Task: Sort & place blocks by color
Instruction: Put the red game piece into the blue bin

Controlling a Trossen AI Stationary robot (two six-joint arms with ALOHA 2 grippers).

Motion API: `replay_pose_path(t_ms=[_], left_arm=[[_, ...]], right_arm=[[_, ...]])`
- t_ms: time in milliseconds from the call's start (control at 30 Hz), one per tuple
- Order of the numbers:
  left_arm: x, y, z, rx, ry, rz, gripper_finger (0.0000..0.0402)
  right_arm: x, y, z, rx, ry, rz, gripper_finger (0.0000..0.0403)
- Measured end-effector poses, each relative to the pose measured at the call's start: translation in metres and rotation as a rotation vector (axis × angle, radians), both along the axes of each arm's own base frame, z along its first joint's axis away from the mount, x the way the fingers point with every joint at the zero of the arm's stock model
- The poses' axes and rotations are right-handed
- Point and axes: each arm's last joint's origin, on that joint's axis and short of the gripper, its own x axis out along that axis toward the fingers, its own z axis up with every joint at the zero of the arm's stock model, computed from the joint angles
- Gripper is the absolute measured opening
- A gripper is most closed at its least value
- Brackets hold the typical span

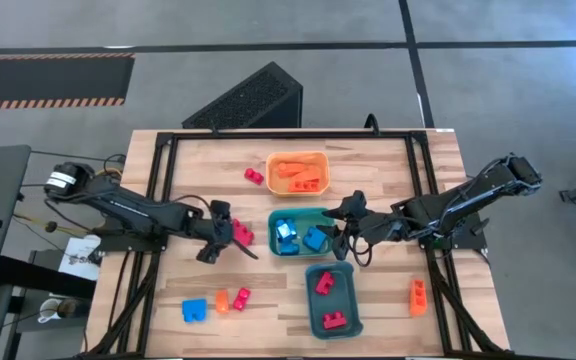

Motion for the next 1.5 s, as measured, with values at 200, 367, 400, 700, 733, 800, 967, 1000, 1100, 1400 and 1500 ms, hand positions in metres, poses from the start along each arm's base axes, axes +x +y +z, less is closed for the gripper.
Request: replay_pose_path(t_ms=[200, 367, 400, 700, 733, 800, 967, 1000, 1100, 1400, 1500], left_arm=[[0.002, 0.0, -0.005, 0.006, 0.018, 0.003, 0.0335], [0.003, -0.001, 0.01, 0.036, 0.035, 0.019, 0.0328], [0.005, -0.002, 0.015, 0.032, 0.03, 0.02, 0.0327], [0.016, -0.005, 0.039, 0.029, -0.027, -0.081, 0.0326], [0.015, -0.004, 0.038, 0.029, -0.016, -0.082, 0.0326], [0.016, -0.002, 0.035, 0.029, 0.001, -0.075, 0.0326], [0.025, 0.004, 0.021, 0.037, 0.05, -0.082, 0.0326], [0.028, 0.006, 0.016, 0.035, 0.062, -0.087, 0.0326], [0.035, 0.009, 0.0, 0.047, 0.121, -0.084, 0.0325], [0.04, 0.014, -0.013, -0.029, 0.178, -0.054, 0.0281], [0.037, 0.014, -0.001, -0.019, 0.119, -0.052, 0.022]], right_arm=[[0.0, 0.0, 0.0, 0.001, 0.0, -0.001, 0.0224], [0.0, 0.0, 0.0, 0.003, 0.0, -0.001, 0.0224], [0.0, 0.0, 0.0, 0.005, -0.001, -0.003, 0.0224], [0.0, 0.0, 0.0, 0.006, 0.002, -0.003, 0.0224], [0.0, 0.0, 0.0, 0.005, 0.002, -0.003, 0.0224], [0.0, 0.0, 0.0, 0.007, 0.001, -0.003, 0.0224], [0.0, 0.0, 0.0, 0.008, -0.002, -0.004, 0.0224], [0.0, 0.0, 0.0, 0.01, -0.004, -0.004, 0.0224], [0.0, 0.001, 0.0, 0.019, -0.004, -0.006, 0.0224], [-0.001, 0.002, -0.001, 0.017, 0.005, -0.004, 0.0224], [-0.001, 0.002, -0.001, 0.017, 0.006, -0.004, 0.0224]])
